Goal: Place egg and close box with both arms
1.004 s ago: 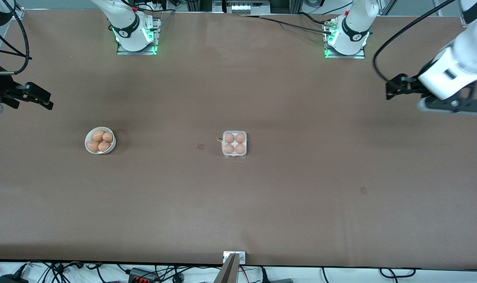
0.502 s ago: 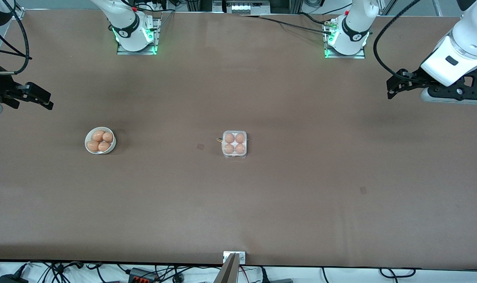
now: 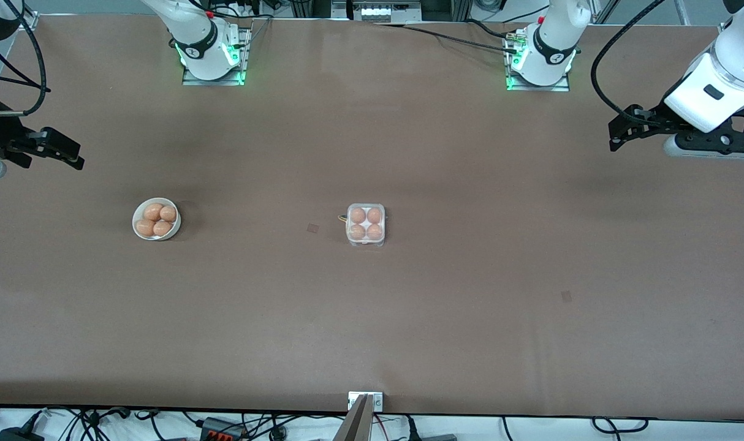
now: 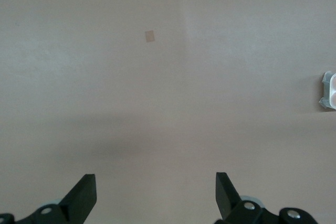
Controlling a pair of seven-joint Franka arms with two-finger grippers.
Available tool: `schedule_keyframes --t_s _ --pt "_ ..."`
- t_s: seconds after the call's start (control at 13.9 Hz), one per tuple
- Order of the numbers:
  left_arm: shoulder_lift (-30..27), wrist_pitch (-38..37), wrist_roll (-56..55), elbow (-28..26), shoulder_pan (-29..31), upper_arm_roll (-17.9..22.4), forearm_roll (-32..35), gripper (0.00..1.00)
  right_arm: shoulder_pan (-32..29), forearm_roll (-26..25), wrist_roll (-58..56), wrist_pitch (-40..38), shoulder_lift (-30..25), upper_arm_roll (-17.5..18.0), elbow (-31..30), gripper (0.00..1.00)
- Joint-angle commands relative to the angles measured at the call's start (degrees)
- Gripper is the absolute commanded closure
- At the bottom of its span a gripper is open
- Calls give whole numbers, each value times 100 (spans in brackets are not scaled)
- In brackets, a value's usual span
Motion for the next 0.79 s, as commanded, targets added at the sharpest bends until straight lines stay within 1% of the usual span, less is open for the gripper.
schedule_keyframes --t_s 0.0,0.72 --pt "54 -164 47 164 -63 26 69 0 -70 42 23 -107 -33 86 38 0" --pt "45 -173 38 181 -81 -62 52 0 -70 42 23 -107 -42 86 38 0"
